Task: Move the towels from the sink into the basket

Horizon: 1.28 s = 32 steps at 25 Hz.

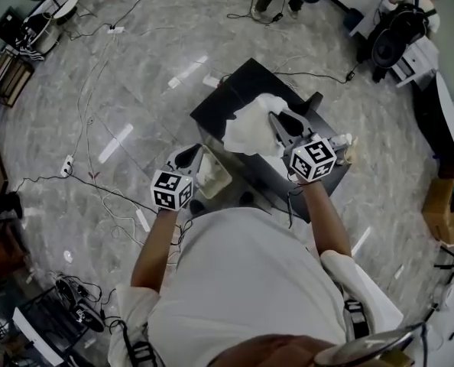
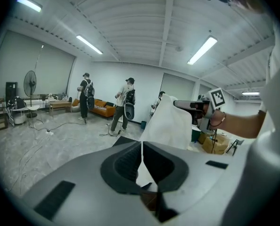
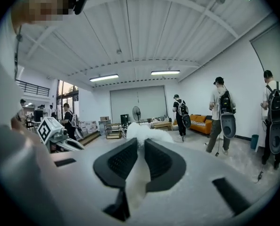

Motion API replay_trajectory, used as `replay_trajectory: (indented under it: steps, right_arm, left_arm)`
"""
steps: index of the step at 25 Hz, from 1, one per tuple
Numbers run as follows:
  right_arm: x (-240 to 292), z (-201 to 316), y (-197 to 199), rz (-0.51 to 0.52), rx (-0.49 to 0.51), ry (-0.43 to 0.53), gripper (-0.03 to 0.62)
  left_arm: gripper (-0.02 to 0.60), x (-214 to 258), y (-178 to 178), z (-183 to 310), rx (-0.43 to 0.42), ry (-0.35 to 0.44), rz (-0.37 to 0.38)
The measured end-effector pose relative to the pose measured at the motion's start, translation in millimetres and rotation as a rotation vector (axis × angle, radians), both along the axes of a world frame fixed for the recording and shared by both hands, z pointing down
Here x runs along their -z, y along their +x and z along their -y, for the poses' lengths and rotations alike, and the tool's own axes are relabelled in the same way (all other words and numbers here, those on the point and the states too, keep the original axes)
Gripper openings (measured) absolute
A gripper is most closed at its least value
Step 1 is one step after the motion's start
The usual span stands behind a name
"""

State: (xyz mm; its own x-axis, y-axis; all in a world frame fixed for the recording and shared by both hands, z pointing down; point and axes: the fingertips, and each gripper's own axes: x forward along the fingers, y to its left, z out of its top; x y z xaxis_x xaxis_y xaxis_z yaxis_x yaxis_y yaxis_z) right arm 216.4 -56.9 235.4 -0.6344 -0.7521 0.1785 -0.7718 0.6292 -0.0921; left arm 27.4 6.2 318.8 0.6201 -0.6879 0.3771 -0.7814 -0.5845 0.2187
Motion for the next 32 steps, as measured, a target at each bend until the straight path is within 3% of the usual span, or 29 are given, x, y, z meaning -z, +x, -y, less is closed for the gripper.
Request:
replay_trajectory:
  steps: [7, 13, 22, 32]
  right_arm:
    - [70.7, -14.4, -51.4, 0.071, 0.128, 0.114, 0.049]
    - [80.6, -23.6, -91.9, 0.063, 0.228, 0.141, 0.049]
    - [44.8, -42.8, -160.3, 0.049, 0.365, 0.064, 0.051]
    - [-50.7, -59.7, -217.1, 0.009, 0.437, -0.117, 0.051]
  left_arm:
    - [0.012, 43.7, -16.0, -2.6, 0.039, 0.093, -0.015]
    - [0.012, 50.9, -41.1, -17.2, 0.109, 0.106, -0.005]
    - [0.012, 36.0, -84.9, -45.1, 0.221, 0.073, -0.016]
    - [0.012, -28.9, -128.1, -60.5, 0.273, -0.068, -0.033]
